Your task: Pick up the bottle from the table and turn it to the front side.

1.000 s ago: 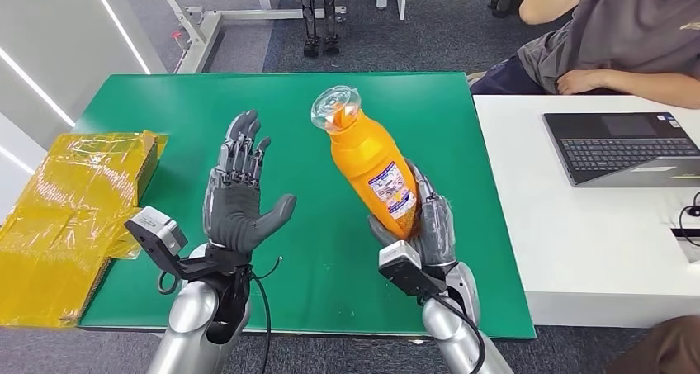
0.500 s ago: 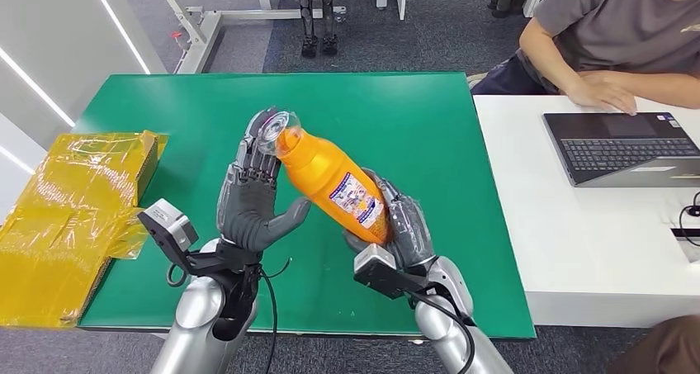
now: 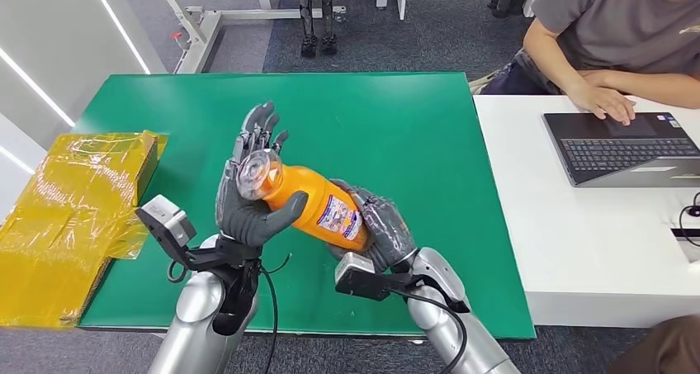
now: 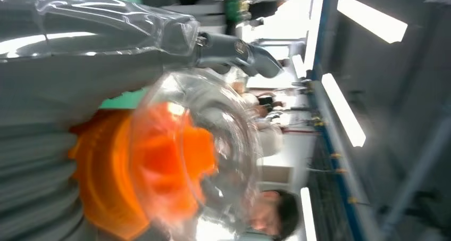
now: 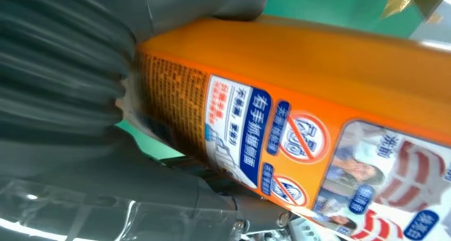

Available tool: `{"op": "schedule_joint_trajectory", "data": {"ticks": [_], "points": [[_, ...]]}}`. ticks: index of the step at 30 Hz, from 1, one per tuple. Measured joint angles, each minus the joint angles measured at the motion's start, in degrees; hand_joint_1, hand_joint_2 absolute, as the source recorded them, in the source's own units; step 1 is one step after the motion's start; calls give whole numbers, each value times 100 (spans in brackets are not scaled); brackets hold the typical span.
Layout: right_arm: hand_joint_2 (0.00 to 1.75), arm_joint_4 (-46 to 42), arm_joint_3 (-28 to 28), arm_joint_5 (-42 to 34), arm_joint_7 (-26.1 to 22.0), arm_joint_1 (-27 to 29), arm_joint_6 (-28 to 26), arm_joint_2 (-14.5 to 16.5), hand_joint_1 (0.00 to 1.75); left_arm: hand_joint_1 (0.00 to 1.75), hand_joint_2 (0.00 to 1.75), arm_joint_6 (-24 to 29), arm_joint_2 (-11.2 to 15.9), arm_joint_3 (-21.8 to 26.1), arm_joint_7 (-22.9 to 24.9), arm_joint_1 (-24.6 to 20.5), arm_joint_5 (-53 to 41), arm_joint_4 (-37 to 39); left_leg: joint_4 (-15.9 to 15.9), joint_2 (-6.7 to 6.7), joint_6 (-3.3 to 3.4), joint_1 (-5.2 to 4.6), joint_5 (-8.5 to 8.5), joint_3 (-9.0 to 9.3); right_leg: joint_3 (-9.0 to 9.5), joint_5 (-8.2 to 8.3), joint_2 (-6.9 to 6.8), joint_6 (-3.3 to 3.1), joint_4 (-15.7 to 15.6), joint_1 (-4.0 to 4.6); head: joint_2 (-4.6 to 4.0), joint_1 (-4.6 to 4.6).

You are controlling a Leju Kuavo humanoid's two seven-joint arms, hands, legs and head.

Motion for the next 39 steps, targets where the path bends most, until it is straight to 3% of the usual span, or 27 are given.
{"op": "schedule_joint_trajectory", "data": {"ticks": [18, 22, 39], "points": [[175, 226, 82, 140, -51, -186, 264, 0, 175, 0, 175, -63, 2, 44, 48, 9, 16, 125, 0, 1, 0, 0, 0, -1, -2, 0, 0, 0, 0, 0, 0, -1], [175, 246, 80, 140, -61, -191, 293, 0, 175, 172, 175, -75, 7, 46, 51, 9, -25, 132, 0, 1, 0, 0, 0, -1, -2, 0, 0, 0, 0, 0, 0, -1], [175, 268, -21, 196, -2, -184, 378, 0, 175, 175, 175, -273, 7, 46, 113, 10, -365, 210, 0, 1, 0, 0, 0, -1, -4, 0, 1, 0, 0, 0, 0, -1]]}}
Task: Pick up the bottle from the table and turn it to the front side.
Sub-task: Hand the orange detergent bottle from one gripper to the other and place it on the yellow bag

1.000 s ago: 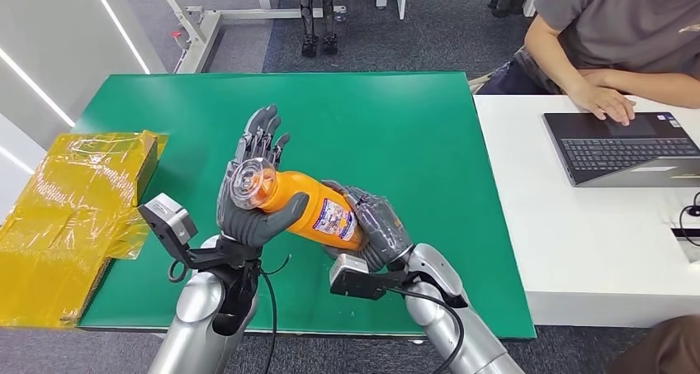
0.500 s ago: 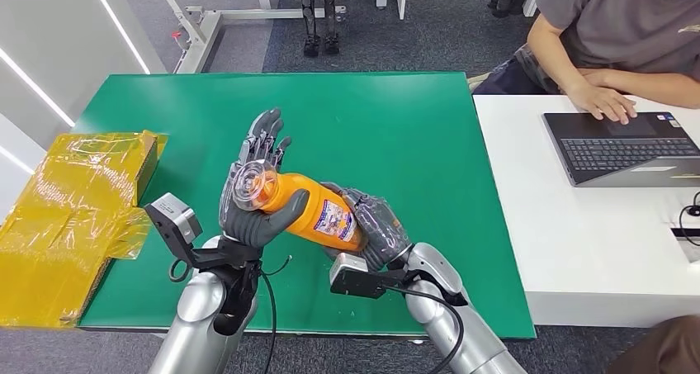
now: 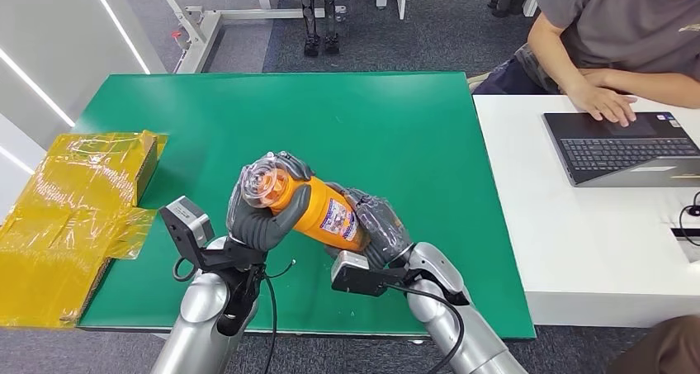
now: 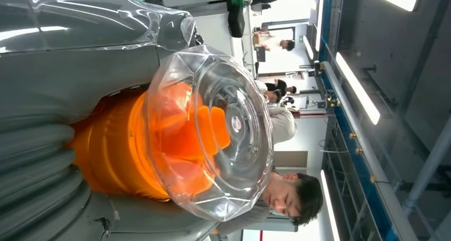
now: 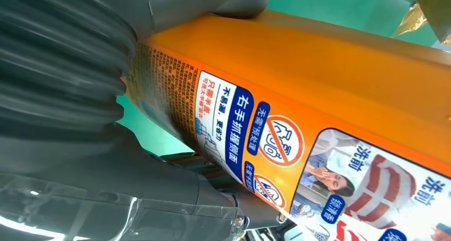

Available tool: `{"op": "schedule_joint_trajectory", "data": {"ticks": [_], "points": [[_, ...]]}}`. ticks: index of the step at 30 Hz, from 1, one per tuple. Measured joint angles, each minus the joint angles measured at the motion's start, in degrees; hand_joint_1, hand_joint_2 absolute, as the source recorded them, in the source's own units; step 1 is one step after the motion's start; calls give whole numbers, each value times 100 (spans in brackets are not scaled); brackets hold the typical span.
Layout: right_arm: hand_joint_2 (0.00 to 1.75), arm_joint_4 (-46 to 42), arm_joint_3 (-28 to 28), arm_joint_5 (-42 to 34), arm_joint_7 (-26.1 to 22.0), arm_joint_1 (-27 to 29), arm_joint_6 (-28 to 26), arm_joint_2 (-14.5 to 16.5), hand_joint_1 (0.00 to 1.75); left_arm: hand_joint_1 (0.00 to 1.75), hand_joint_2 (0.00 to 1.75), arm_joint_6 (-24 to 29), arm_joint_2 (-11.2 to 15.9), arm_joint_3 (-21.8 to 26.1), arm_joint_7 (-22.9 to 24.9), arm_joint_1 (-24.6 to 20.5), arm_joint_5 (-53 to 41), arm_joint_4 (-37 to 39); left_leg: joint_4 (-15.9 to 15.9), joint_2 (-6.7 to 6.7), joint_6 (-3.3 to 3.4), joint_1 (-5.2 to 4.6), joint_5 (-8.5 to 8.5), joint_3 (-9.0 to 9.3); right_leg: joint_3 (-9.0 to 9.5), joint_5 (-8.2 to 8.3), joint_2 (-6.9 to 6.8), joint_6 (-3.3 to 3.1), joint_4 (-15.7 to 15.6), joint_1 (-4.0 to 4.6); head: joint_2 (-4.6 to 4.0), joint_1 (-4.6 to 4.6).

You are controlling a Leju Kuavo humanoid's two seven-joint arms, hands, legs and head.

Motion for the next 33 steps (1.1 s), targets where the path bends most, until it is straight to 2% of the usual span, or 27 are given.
{"op": "schedule_joint_trajectory", "data": {"ticks": [3, 5, 9, 14, 21, 33], "points": [[175, 3, 0, 3, -2, 7, -13, 0, 175, 175, 175, 0, 0, 0, -2, 0, 0, 21, 0, 0, 0, 0, 0, 0, 0, 0, 0, 0, 0, 0, 0, 0], [175, 6, 0, -1, -2, 12, -38, 0, 166, 175, 175, 1, 0, 0, -2, 0, 1, 36, 0, 0, 0, 0, 0, -1, 0, 0, 0, 0, 0, 0, 0, 0], [175, 4, -2, -47, 5, 19, -89, 1, 2, 175, 175, 19, 0, 0, -2, 2, 0, 44, 0, 0, 0, 0, 0, -1, 0, 0, 0, 0, 0, 0, 0, 0], [175, -26, -2, -171, 9, 72, -164, 15, 0, 175, 175, 81, 2, 3, 9, 3, -19, 46, 0, 0, 0, 0, 0, -2, 0, 0, -1, 0, 0, 0, 0, -1], [175, -369, -91, -765, -26, 339, -355, 120, 0, 175, 175, 272, 2, 44, 61, 6, -42, 46, 0, -1, 0, 0, 0, -2, -1, 0, -1, 0, 0, 0, 0, -1], [175, -1647, -262, -2227, -492, 1106, -721, 157, 0, 175, 175, 428, 17, 248, 26, 12, 89, 7, 0, -3, 0, 0, -1, -5, -2, -1, -2, 0, 0, 0, 0, 0]]}}
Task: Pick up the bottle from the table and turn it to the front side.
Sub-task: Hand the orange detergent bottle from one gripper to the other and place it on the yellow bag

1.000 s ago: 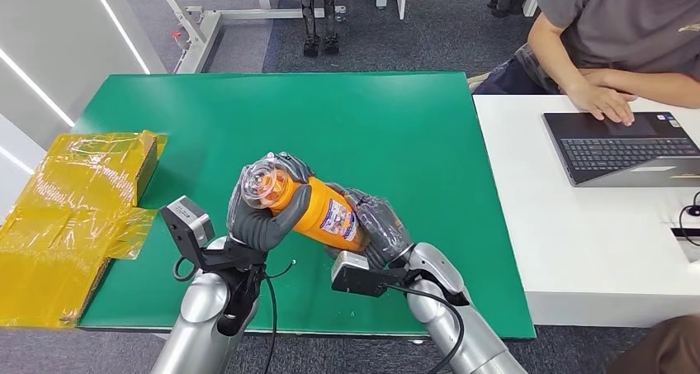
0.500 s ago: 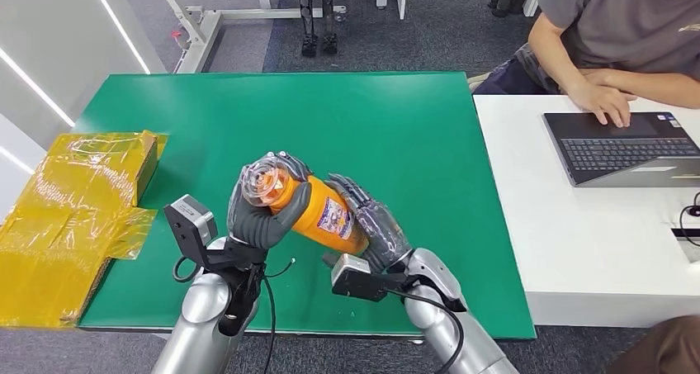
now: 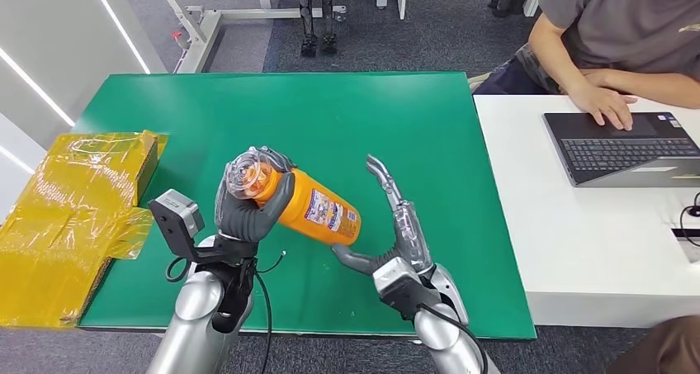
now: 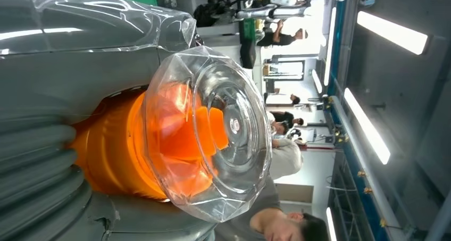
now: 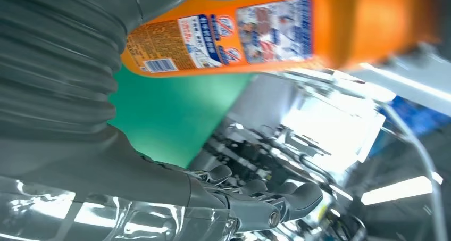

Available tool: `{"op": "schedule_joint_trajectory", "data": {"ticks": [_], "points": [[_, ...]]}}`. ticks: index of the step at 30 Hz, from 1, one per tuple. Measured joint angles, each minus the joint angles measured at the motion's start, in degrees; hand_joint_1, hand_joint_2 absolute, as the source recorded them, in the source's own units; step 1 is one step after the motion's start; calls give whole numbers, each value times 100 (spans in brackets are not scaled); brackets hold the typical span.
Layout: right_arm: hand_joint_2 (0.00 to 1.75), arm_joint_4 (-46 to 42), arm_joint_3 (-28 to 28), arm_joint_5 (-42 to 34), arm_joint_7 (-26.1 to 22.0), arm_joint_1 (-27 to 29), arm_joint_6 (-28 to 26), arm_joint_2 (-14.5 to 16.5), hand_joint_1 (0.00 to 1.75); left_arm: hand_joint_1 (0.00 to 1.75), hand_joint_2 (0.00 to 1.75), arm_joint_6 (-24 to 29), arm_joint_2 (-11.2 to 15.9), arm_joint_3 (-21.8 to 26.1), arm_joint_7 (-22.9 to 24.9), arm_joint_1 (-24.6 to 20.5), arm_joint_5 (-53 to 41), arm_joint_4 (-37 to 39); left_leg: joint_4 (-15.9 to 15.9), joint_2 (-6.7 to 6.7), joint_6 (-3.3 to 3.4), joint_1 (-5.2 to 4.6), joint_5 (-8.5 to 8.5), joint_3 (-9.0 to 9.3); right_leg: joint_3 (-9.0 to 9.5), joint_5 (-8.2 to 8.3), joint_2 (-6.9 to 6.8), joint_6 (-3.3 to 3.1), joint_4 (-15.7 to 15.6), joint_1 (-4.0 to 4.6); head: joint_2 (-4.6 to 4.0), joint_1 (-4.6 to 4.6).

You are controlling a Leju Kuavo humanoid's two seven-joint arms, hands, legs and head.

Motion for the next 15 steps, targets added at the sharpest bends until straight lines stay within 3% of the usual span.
{"op": "schedule_joint_trajectory", "data": {"ticks": [6, 15], "points": [[175, -696, -92, -467, -322, 454, -459, -2, 0, 175, 175, 220, 101, 132, -7, -26, -347, -81, -1, 2, 0, 0, 0, 0, -3, -1, 1, 0, 0, 0, 0, 0], [175, -1219, -170, -540, -355, 853, -791, -61, 0, 175, 175, 604, 384, 315, 44, -79, -1180, -89, -1, 4, -1, 0, 0, 0, -3, 0, 3, 0, 0, 0, 0, 0]]}}
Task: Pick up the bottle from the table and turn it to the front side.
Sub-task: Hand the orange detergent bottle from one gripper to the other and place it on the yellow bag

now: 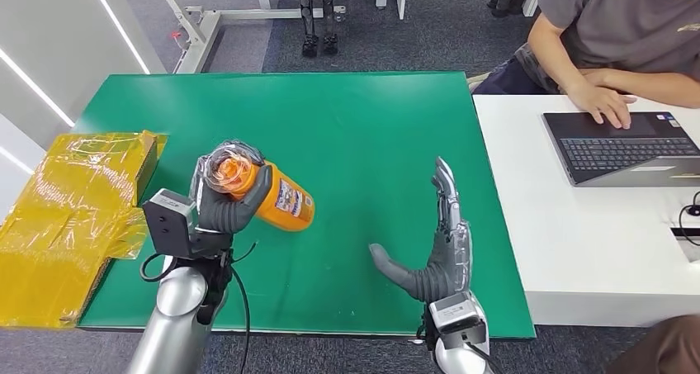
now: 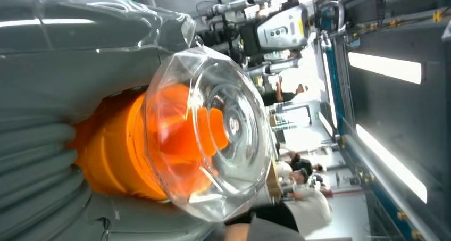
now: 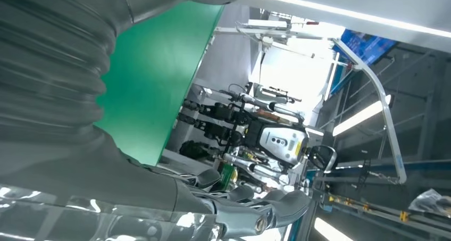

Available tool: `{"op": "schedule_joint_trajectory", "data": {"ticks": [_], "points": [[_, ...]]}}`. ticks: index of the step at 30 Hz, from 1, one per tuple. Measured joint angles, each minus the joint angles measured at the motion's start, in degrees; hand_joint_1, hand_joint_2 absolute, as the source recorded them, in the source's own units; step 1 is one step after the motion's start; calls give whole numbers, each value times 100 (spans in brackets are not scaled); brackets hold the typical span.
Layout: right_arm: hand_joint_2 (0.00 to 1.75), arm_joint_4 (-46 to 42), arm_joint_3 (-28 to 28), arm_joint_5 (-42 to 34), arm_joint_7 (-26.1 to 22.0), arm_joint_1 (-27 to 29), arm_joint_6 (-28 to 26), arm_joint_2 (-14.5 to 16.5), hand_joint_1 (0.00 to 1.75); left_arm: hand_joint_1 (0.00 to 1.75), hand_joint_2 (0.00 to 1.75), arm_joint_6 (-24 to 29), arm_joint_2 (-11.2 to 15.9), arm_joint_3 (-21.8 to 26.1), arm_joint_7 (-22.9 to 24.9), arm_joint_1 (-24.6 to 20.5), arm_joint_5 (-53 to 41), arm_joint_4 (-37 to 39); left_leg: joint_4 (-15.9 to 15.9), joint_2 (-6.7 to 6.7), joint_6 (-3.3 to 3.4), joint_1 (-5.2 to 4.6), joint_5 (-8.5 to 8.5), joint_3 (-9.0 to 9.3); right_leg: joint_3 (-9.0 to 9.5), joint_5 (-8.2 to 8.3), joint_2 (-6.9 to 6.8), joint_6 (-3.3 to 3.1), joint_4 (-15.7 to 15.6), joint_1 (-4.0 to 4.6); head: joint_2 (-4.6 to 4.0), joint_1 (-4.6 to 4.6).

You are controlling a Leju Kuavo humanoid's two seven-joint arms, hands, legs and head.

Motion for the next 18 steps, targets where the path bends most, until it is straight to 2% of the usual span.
{"op": "schedule_joint_trajectory", "data": {"ticks": [4, 10, 15, 18], "points": [[175, -188, -7, -79, -101, 214, -180, -47, 0, 175, 175, 327, 340, 165, -82, 8, -833, 1, -3, 2, -2, 0, -1, 0, -2, 0, 3, 0, 0, 0, 0, -1], [175, -567, -9, -459, -188, 392, -518, -103, 0, 175, 175, 1194, 1115, 593, 59, 5, -2750, 149, -9, 12, -3, 1, -1, 2, -6, -4, 12, -6, 1, 2, 0, -1], [175, -717, 23, -580, -193, 413, -446, -130, 0, 175, 175, 1928, 1692, 763, 377, 228, -4214, 224, -11, 16, -3, 1, -1, 2, -6, -4, 16, -6, 3, 2, 0, -1], [175, -778, 59, -654, -193, 398, -402, -142, 0, 175, 175, 2153, 1948, 843, 612, 448, -4902, 223, -11, 14, -4, 1, -1, -3, -8, -5, 13, -6, 3, 2, 0, 1]]}}
